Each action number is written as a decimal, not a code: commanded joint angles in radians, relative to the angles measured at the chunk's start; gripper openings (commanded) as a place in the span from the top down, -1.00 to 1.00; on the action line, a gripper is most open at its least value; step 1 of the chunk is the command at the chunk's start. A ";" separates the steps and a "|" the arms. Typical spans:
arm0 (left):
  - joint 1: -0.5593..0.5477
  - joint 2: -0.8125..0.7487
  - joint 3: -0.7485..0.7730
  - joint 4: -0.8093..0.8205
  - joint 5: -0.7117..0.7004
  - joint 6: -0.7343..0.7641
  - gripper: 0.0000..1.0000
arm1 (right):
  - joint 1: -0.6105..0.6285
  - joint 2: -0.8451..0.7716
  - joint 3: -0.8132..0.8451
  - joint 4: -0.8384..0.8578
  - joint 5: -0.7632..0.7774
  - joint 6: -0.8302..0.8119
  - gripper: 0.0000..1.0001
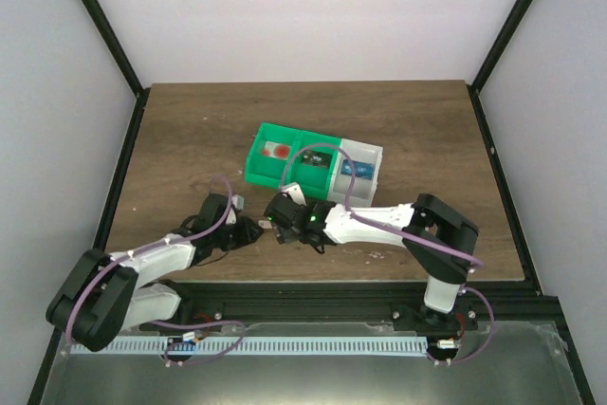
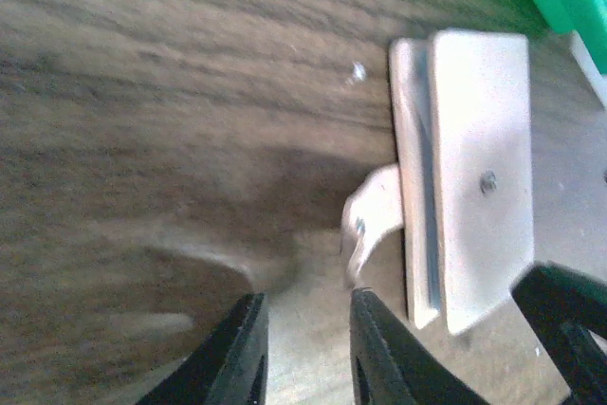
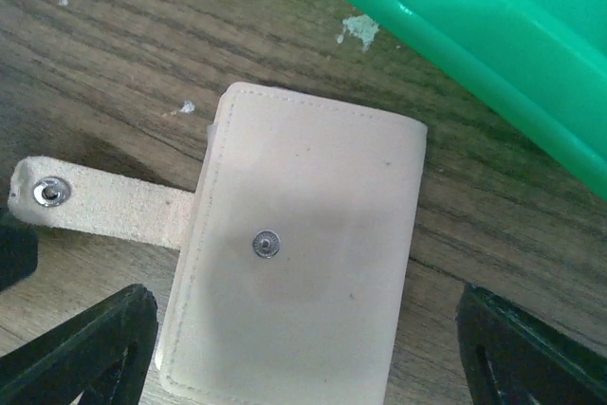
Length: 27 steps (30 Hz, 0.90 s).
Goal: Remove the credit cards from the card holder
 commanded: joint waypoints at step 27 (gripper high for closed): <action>0.001 0.077 -0.047 0.284 0.114 -0.025 0.25 | -0.001 0.090 -0.023 0.111 0.013 -0.019 -0.92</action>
